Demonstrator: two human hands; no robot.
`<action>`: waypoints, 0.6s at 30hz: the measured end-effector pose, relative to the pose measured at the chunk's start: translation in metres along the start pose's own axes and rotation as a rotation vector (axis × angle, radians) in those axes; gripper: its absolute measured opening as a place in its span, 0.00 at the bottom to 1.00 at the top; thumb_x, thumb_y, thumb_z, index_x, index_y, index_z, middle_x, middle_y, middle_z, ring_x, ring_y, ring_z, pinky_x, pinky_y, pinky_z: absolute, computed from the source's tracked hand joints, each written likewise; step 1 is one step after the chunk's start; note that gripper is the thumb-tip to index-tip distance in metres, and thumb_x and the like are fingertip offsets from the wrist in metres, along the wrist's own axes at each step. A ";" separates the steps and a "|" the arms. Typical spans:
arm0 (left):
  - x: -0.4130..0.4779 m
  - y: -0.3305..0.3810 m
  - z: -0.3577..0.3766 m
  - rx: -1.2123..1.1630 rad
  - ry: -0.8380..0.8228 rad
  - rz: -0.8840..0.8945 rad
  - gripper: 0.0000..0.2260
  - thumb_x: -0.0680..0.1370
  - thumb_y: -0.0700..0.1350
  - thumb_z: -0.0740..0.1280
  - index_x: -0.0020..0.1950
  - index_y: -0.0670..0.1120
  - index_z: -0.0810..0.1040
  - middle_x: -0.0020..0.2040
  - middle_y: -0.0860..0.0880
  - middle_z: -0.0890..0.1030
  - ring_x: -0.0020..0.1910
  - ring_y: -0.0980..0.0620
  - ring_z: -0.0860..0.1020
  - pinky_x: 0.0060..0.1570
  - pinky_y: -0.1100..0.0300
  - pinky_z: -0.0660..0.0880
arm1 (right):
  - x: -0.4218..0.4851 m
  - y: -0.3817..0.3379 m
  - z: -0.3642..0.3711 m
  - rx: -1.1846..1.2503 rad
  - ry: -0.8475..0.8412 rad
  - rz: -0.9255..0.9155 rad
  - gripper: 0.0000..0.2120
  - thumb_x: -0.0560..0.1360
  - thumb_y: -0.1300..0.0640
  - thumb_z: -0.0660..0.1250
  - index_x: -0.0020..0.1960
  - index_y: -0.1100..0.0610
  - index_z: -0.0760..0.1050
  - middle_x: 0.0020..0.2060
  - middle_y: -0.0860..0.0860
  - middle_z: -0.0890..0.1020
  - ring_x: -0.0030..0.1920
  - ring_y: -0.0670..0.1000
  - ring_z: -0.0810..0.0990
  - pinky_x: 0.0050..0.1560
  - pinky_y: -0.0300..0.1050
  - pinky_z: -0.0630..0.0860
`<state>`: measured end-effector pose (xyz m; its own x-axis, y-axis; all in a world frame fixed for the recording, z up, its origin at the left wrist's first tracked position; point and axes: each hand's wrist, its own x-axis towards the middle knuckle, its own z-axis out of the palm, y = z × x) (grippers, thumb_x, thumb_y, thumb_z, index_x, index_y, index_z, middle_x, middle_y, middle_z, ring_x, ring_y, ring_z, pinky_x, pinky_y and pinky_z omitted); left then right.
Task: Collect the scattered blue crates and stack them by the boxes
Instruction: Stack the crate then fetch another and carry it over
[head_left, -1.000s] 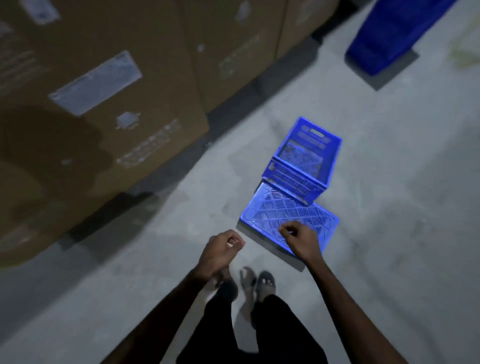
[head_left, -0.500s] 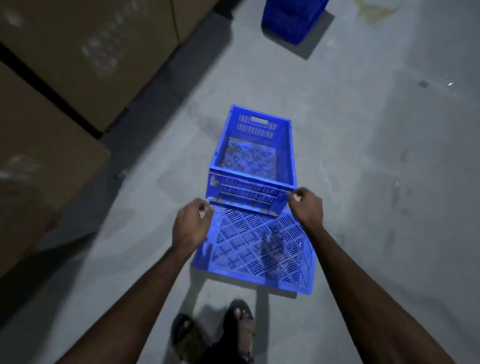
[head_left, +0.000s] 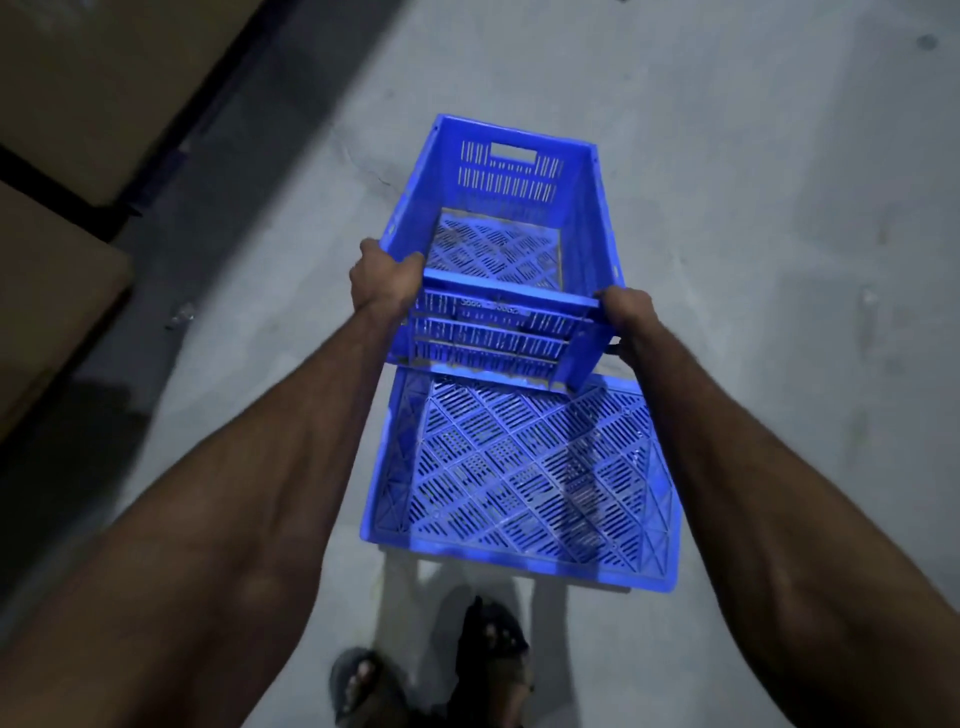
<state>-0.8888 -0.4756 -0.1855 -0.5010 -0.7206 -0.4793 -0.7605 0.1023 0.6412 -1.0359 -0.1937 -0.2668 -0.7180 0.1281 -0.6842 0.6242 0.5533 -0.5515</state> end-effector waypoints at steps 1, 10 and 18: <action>0.001 0.001 0.000 -0.035 0.011 -0.026 0.22 0.78 0.51 0.68 0.69 0.43 0.73 0.65 0.39 0.79 0.63 0.39 0.78 0.60 0.54 0.74 | 0.009 0.004 0.002 0.035 -0.010 0.017 0.33 0.57 0.48 0.67 0.61 0.57 0.79 0.58 0.61 0.83 0.55 0.64 0.83 0.52 0.67 0.83; -0.042 -0.018 -0.026 -0.124 0.087 -0.015 0.17 0.75 0.47 0.69 0.64 0.48 0.79 0.57 0.43 0.84 0.57 0.41 0.80 0.56 0.56 0.76 | -0.097 0.010 -0.009 0.268 0.018 -0.018 0.04 0.64 0.61 0.64 0.39 0.60 0.75 0.42 0.57 0.81 0.42 0.58 0.79 0.43 0.57 0.78; -0.178 -0.105 -0.055 -0.168 0.085 0.155 0.19 0.74 0.39 0.68 0.66 0.47 0.78 0.51 0.51 0.81 0.48 0.52 0.78 0.51 0.64 0.70 | -0.230 0.119 -0.035 0.360 0.106 -0.086 0.17 0.72 0.72 0.61 0.56 0.59 0.78 0.43 0.53 0.80 0.40 0.49 0.77 0.38 0.44 0.75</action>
<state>-0.6967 -0.3954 -0.1347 -0.5645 -0.7609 -0.3199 -0.5942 0.1057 0.7973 -0.8069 -0.1285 -0.1585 -0.7888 0.1886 -0.5850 0.6147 0.2442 -0.7500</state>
